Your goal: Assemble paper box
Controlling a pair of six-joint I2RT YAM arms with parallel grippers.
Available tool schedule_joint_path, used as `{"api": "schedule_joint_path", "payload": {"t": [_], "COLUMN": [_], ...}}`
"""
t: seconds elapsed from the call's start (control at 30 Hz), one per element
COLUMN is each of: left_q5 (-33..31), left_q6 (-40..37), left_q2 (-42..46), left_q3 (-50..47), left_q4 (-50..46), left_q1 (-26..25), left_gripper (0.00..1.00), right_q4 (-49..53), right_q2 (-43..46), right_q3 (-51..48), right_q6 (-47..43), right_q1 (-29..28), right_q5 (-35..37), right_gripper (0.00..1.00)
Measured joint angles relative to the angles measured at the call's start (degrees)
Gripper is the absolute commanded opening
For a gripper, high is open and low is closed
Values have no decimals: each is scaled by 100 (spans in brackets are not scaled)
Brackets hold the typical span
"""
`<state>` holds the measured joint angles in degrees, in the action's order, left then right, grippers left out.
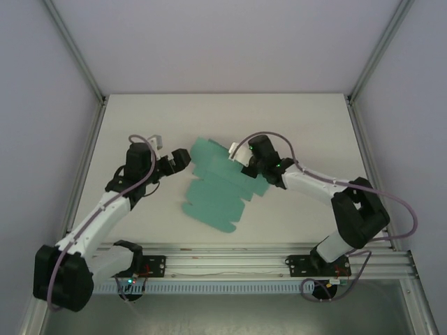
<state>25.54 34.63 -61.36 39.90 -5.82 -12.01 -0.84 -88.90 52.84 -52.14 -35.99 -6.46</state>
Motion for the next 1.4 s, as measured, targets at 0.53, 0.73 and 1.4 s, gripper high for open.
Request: {"api": "schedule_joint_path", "payload": {"t": [0.53, 0.73, 1.4], "left_q5": [1943, 1864, 1182], "left_q6": [592, 579, -225], "left_q2": [-2481, -2914, -2898], "left_q3": [1449, 1657, 1895], "left_q4": [1180, 1191, 308], "left_q1": [0, -2, -444], "left_gripper": [100, 92, 35], "right_q4": [-1163, -1161, -1113], "right_q2": [-219, -42, -28], "right_q3": [-142, -221, -184], "right_q6": [-772, -772, -743], "right_q1": [-238, -238, -232], "right_q5": [501, 345, 280], "right_gripper": [0, 0, 0]}}
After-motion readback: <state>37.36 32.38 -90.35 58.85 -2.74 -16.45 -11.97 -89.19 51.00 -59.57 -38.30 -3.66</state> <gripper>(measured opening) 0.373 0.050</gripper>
